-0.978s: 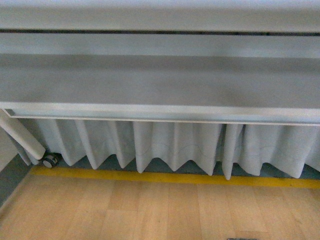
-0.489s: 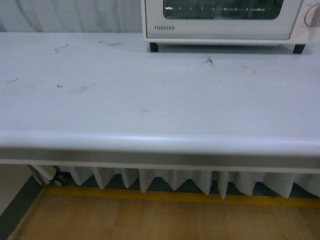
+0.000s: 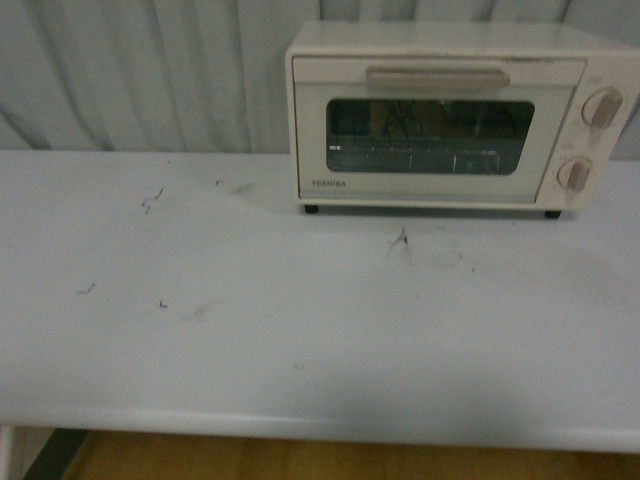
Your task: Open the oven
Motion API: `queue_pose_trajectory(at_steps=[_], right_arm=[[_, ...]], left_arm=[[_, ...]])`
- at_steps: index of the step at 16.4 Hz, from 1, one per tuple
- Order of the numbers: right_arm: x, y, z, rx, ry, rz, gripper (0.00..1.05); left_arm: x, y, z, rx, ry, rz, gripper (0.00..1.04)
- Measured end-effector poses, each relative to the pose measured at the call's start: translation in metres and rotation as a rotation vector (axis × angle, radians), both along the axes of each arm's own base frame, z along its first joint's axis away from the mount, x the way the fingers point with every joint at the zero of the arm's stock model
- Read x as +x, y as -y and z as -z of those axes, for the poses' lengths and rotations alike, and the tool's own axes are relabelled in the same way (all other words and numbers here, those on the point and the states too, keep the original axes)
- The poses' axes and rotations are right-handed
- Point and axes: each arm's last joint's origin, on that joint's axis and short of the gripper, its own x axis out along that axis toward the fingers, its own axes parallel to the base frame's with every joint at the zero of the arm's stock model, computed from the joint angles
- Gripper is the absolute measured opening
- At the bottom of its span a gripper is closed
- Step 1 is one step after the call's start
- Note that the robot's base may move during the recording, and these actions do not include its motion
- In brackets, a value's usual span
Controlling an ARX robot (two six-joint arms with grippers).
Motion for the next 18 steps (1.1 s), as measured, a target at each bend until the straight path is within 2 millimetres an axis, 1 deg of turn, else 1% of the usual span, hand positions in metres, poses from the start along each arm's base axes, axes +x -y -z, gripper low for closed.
queue_pose_trajectory(at_steps=[18], right_arm=[[0.0000,0.0000,0.0000,0.001,0.000,0.001,0.98]], left_arm=[[0.0000,0.0000,-0.0001,0.000,0.000,0.001,0.98]])
